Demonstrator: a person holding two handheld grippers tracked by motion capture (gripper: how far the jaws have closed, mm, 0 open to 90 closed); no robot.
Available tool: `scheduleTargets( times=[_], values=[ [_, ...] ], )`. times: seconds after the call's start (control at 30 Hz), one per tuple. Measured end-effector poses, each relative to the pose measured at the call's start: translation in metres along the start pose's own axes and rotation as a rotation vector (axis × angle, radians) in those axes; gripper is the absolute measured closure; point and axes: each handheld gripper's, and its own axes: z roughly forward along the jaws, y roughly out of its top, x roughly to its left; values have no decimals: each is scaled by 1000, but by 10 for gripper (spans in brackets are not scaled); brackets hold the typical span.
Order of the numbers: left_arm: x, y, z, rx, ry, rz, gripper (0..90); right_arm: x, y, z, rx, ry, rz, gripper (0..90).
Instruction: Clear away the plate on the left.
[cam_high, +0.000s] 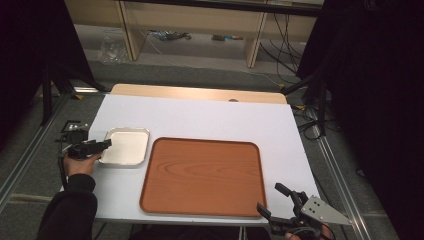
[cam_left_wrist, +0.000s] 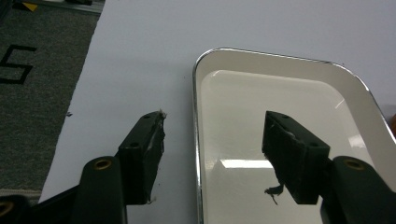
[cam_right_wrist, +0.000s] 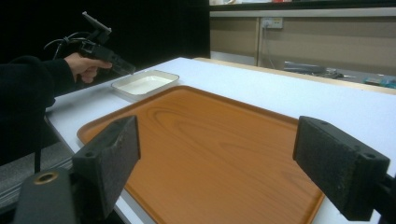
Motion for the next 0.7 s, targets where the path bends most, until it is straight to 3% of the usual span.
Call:
scheduleTargets(
  times=[0.17,0.3,0.4,0.43,0.5,0.6,0.63,0.7],
  values=[
    [1,0,8,27,4,12,462,1,0,1,-8,4,6,160],
    [3,-1,10,39,-8,-16,518,1,0,1,-6,5,4,161],
    [7,-1,13,44,-17,-4,559,1,0,1,-7,6,5,163],
    [6,-1,13,41,-11,-26,567,1,0,1,-7,6,5,163],
    [6,0,15,53,-14,-19,604,2,-1,1,0,8,21,163],
    [7,0,17,67,-10,8,642,1,0,1,-4,3,-6,163],
    [6,0,17,64,-9,-12,650,2,0,0,4,4,15,163],
    [6,0,17,67,-5,-10,673,2,0,0,8,4,16,163]
  ],
)
